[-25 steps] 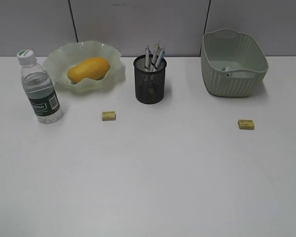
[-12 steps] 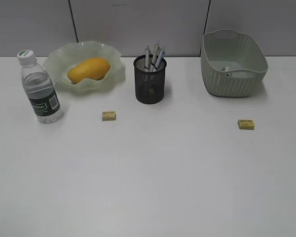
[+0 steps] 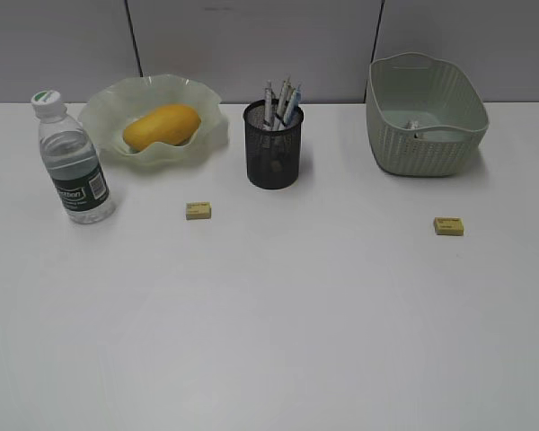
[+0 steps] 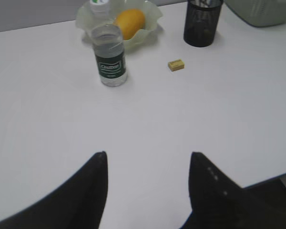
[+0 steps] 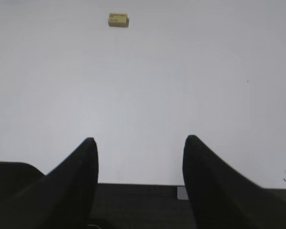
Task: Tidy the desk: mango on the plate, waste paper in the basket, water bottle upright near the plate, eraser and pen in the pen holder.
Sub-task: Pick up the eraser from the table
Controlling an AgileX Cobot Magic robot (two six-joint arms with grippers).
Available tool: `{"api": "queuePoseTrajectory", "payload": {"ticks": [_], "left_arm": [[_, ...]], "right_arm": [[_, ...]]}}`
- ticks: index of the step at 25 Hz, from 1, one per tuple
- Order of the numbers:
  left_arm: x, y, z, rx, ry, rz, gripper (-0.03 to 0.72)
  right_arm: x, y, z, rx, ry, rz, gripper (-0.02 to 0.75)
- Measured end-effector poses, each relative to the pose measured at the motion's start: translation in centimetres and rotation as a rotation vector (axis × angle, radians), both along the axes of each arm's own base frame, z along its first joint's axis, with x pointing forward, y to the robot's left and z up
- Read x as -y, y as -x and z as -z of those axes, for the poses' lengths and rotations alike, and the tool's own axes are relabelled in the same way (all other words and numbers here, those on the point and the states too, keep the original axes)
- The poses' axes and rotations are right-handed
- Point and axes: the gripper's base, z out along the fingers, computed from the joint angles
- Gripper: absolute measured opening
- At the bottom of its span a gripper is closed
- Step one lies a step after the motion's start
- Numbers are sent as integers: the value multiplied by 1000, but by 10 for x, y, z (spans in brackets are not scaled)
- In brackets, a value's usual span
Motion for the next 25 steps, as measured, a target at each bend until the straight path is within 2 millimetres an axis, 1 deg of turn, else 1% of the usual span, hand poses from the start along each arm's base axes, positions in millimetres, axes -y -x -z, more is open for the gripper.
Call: {"api": "queuePoseTrajectory", "payload": {"ticks": [2, 4, 8, 11, 18, 21, 25], "left_arm": [[0, 0, 0, -1, 0, -56, 419], [1, 0, 0, -1, 0, -102, 431], [1, 0, 0, -1, -1, -166, 508], [1, 0, 0, -1, -1, -175, 534], [1, 0, 0, -1, -2, -177, 540], [1, 0, 0, -1, -2, -177, 540], [1, 2, 1, 14, 1, -177, 540]], "right_arm": [[-2, -11, -3, -38, 7, -1, 464], [-5, -27, -7, -65, 11, -2, 477], [-12, -64, -9, -137, 9, 8, 514], [-18, -97, -3, -234, 12, 24, 524], [-32, -174, 18, -436, 43, 37, 530], [-38, -205, 24, -466, 49, 36, 530], [-44, -239, 32, -436, 41, 30, 530]]}}
